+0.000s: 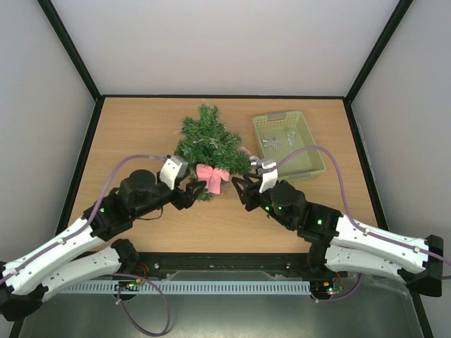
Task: Decorate the small christmas tree
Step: Adjust the decoration item on the Christmas tree.
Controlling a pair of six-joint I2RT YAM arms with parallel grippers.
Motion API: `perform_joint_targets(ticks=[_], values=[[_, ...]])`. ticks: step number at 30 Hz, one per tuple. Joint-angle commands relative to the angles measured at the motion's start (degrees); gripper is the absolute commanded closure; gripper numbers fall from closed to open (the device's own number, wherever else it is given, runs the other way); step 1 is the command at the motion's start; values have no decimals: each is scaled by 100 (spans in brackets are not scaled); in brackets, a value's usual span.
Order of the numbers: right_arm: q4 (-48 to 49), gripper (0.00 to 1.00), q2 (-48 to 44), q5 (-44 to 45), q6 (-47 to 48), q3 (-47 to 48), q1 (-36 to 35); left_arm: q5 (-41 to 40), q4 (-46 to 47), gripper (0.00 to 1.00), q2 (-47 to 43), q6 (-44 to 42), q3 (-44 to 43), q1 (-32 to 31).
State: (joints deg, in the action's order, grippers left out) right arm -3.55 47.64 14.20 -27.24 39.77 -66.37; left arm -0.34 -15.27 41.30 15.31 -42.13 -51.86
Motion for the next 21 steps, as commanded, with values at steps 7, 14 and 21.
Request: perform_joint_targets(ticks=[7,14,21], values=[[-1541,57,-356,1427,344,586,155,-1064,-688,0,-425,-466,-900,-13],[-1418,57,-114,1190,838,804,1309,-2095,-1065,0,-298,-248,-1117,193],[-949,57,774,73,1181,970,3108,-2280,-1291,0,-391,-2,-1050,1150]])
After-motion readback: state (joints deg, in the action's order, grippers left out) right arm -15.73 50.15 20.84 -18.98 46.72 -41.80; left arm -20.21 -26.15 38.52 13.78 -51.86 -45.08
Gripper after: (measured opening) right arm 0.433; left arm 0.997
